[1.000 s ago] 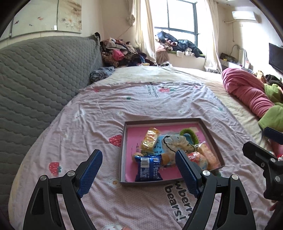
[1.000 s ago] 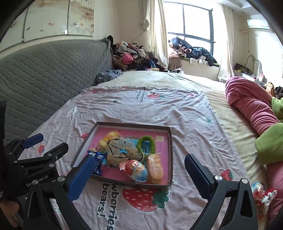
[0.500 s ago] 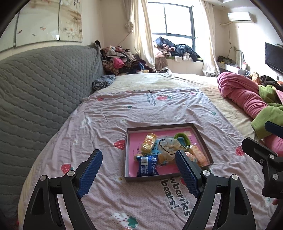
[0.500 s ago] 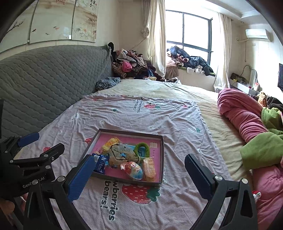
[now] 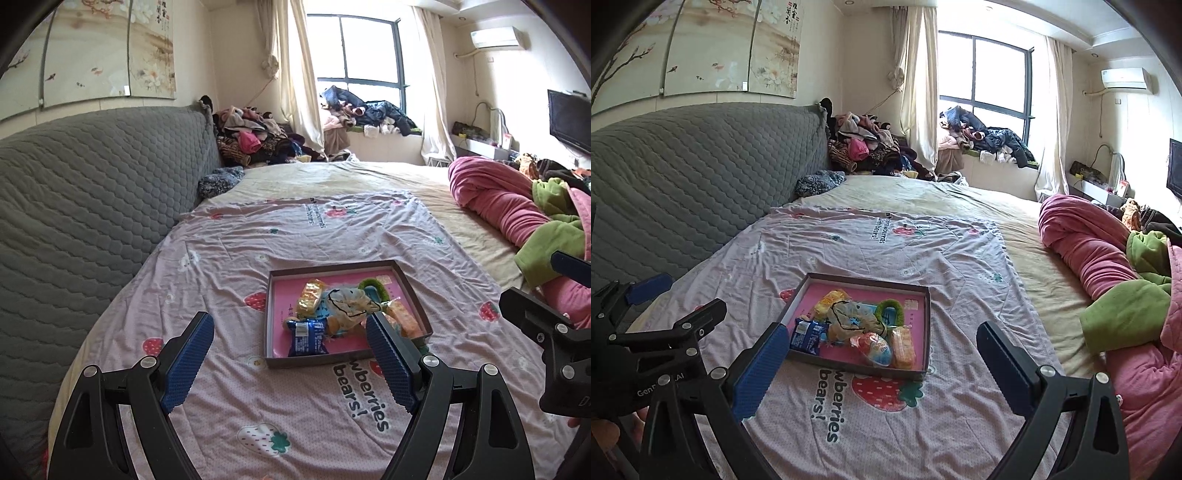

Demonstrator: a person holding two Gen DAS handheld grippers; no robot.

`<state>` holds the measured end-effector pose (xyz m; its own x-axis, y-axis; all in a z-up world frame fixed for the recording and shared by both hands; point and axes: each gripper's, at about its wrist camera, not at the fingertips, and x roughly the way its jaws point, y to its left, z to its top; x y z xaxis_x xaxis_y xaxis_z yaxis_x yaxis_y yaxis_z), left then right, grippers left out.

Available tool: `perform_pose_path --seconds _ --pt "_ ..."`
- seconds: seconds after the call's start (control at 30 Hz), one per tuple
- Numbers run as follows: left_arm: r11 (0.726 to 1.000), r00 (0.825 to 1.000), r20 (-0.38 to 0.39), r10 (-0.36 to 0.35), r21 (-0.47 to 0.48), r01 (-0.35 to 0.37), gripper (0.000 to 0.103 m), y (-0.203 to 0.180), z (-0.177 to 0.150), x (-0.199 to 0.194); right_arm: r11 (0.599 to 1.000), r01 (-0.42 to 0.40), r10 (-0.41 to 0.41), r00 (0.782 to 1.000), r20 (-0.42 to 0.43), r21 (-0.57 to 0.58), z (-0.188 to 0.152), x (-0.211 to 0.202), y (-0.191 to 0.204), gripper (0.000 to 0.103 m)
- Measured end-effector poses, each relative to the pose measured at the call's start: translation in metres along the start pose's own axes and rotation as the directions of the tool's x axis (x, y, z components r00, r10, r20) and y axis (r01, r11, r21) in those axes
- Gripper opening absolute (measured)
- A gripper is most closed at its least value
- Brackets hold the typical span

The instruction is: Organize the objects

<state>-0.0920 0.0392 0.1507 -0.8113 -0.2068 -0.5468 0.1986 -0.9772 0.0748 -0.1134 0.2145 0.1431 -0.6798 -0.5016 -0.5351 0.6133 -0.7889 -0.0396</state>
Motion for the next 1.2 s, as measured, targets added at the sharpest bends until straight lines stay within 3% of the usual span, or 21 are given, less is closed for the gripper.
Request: perform_pose_path --seconds 0.63,1.2 --pt "1.000 1.000 -0.004 0.026 -0.010 -0.026 0.085 -0.001 -0.026 -0.042 1.000 0.007 -0.007 1.000 0.007 -0.013 -0.024 -0.038 0.007 0.102" --pt "0.999 0.998 -0.049 0.031 -0.020 -0.032 0.085 -0.001 -0.064 -0.030 1.000 0.007 -0.007 0.999 -0.049 -0.007 -0.063 -0.031 0.002 0.102"
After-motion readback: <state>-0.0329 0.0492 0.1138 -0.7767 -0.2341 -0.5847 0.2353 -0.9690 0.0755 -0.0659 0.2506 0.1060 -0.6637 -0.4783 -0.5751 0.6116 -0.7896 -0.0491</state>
